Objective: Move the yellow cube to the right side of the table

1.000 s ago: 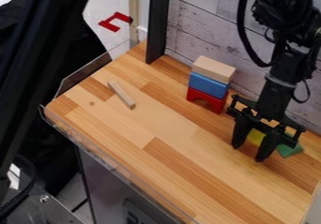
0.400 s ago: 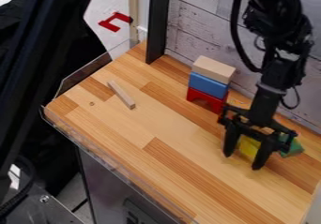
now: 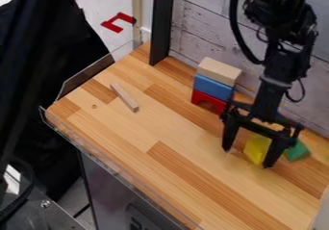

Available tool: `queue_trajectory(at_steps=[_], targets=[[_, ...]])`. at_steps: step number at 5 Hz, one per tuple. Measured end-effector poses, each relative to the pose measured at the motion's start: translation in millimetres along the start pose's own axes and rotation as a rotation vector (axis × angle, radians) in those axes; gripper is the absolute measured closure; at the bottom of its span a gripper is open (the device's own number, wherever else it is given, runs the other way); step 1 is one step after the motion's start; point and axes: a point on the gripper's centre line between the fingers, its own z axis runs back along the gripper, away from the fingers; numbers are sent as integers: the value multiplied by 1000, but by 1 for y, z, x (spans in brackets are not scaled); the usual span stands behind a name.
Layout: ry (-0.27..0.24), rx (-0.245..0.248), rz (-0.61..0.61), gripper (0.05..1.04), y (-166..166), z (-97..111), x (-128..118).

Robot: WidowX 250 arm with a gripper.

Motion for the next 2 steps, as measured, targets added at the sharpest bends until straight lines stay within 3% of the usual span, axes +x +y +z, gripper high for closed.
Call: queue_trajectory(at_steps=[2], targets=[[-220,20,-75,83,-11,64,-22]])
